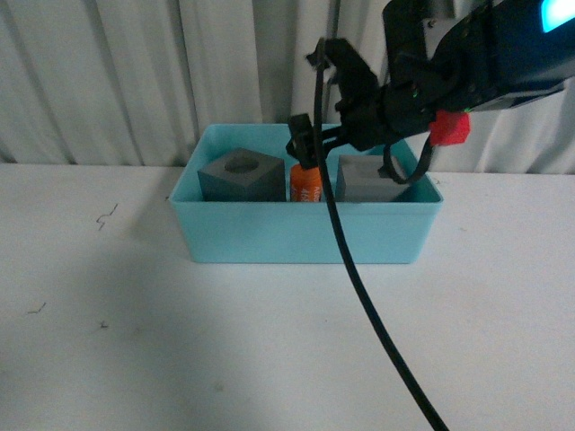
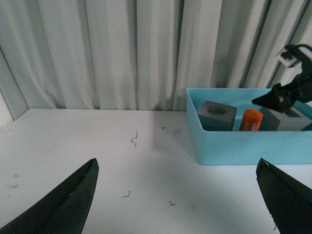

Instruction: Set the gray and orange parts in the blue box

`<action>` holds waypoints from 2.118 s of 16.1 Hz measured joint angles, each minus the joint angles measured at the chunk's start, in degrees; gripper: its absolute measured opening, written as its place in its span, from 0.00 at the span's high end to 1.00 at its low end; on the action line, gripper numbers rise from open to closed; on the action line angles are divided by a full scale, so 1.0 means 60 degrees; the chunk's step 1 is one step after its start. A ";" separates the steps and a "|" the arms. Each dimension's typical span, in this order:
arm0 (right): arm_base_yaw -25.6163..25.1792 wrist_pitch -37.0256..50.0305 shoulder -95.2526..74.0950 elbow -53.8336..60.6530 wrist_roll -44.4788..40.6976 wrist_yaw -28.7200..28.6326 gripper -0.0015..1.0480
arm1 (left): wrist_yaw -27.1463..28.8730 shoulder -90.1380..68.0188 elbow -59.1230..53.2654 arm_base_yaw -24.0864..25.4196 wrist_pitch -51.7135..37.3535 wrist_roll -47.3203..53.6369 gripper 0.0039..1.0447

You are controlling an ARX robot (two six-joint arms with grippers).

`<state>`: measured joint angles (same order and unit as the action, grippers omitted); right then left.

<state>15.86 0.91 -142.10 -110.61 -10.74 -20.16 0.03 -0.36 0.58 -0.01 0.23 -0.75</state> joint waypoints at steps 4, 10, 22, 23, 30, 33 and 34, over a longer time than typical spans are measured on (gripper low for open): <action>-0.0561 0.1993 0.3395 0.3209 -0.0004 0.0295 0.06 | 0.0000 0.0000 0.0000 0.0000 0.0000 0.0000 0.06; -0.1078 0.2980 0.9959 1.1650 0.2714 0.4495 0.06 | 0.0004 0.0000 0.0000 0.0000 0.0000 -0.0004 0.06; -0.1803 0.8990 1.2222 1.6320 0.1858 0.4135 0.90 | 0.0004 0.0000 0.0000 0.0000 -0.0004 -0.0004 0.06; -0.1854 0.8954 1.2338 1.6425 0.1854 0.4102 0.94 | 0.0004 0.0000 0.0000 0.0000 -0.0007 -0.0004 0.06; -0.2058 0.8725 1.3111 1.6826 0.1821 0.4003 0.98 | -0.0004 0.0000 0.0000 0.0000 -0.0004 0.0000 0.06; -0.2696 0.8703 1.4039 1.7486 0.1818 0.3428 0.98 | 0.0004 0.0000 0.0000 0.0000 -0.0004 0.0000 0.06; -0.2696 0.8710 1.4101 1.7741 0.1818 0.3391 0.98 | 0.0000 0.0000 0.0000 0.0000 -0.0004 -0.0004 0.06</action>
<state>-0.32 53.17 -57.49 -4.16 0.16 0.19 0.03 -0.36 0.58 -0.01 0.21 -0.78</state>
